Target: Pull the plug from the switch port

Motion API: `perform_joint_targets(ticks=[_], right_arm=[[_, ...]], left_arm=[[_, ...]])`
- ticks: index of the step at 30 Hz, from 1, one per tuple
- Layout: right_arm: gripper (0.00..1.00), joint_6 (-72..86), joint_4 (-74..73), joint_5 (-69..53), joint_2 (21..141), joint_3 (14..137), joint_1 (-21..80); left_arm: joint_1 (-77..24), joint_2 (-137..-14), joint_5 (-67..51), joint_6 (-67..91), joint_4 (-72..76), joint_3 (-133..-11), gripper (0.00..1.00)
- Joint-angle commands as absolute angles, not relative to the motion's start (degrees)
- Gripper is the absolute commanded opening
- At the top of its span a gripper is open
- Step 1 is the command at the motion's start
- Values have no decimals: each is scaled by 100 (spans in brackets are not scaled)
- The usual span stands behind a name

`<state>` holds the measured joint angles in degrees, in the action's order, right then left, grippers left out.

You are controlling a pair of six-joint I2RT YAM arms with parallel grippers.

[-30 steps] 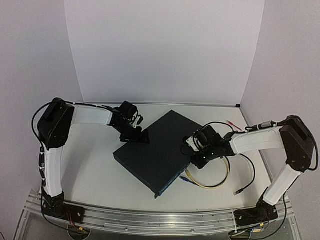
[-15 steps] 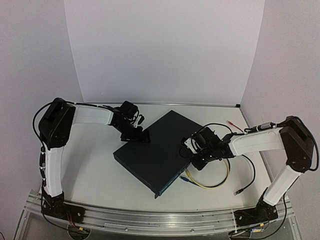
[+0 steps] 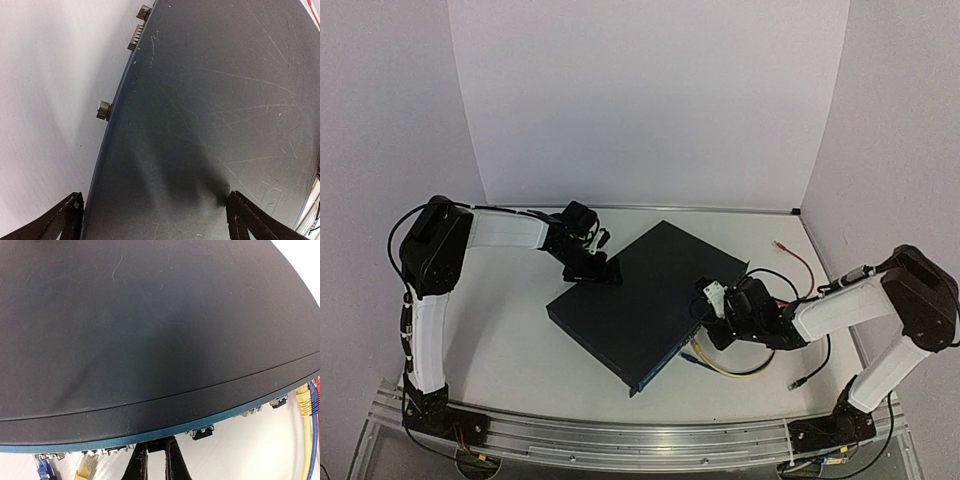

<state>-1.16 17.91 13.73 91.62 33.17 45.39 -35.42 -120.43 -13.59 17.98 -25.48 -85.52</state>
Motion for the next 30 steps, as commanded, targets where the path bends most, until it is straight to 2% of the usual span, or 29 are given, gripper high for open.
perform_joint_targets(ticks=[1,15,25,30], right_arm=[[0,420,2880,1398,9123,2938,4520],[0,1414,4377,1445,9542,2106,4378],[4,1621,4164,1279,9072,1604,4311],[7,1493,3372,1003,8714,1841,4307]], left_arm=[[-3647,-12562,-864,1771,-2920,-8409,98],[-3638,-12732,-597,1760,-3003,-8424,98],[-3611,-12909,-414,1785,-2997,-8507,98],[-3595,-12884,-404,1784,-2983,-8508,98]])
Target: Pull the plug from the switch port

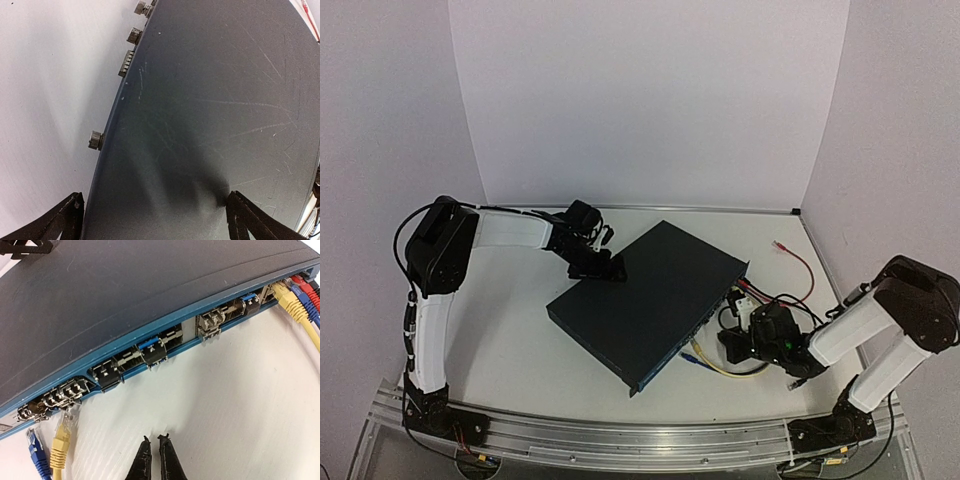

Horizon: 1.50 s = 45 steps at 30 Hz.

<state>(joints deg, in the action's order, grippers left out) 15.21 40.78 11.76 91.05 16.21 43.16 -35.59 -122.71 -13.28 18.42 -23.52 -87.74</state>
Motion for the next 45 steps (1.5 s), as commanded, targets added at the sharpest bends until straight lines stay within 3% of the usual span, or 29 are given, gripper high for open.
perform_joint_targets(ticks=[1,11,21,37,45], right_arm=[[8,1429,3127,986,8588,1936,4308],[23,716,356,914,7744,3124,4308],[31,91,-477,752,8308,3956,4312],[30,51,-475,792,9075,4557,4307],[25,-179,-424,916,9253,4652,4309]], left_arm=[[-3595,-12877,-408,1781,-2981,-8514,98],[-3595,-12810,-505,1808,-2937,-8653,98],[-3595,-12697,-486,1767,-2899,-8587,98],[-3595,-12767,-501,1740,-2936,-8691,98],[-3592,-12831,-525,1740,-2961,-8745,97]])
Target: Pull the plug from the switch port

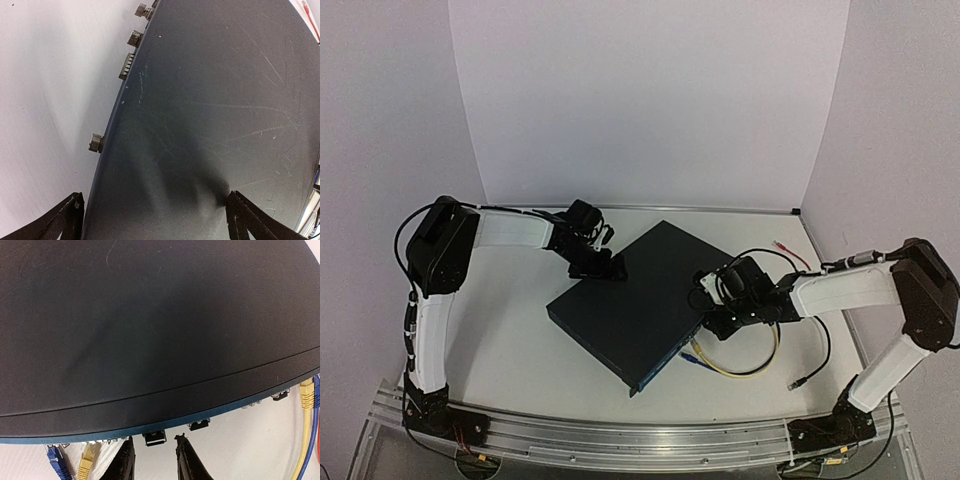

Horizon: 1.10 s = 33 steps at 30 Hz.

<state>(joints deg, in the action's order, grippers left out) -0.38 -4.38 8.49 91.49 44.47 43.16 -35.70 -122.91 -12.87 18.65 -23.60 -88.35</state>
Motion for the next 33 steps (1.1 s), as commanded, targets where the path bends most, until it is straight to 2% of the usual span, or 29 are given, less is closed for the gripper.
perform_joint_targets(ticks=[1,23,33], right_arm=[[25,-183,-419,915,9263,4656,4311],[20,-309,-51,808,9567,4748,4307],[12,-390,384,863,9518,4641,4309]], left_arm=[[-3594,-12837,-526,1740,-2962,-8745,97],[-3598,-12934,-615,1696,-2995,-8838,97],[-3593,-12968,-588,1696,-3014,-8838,97]])
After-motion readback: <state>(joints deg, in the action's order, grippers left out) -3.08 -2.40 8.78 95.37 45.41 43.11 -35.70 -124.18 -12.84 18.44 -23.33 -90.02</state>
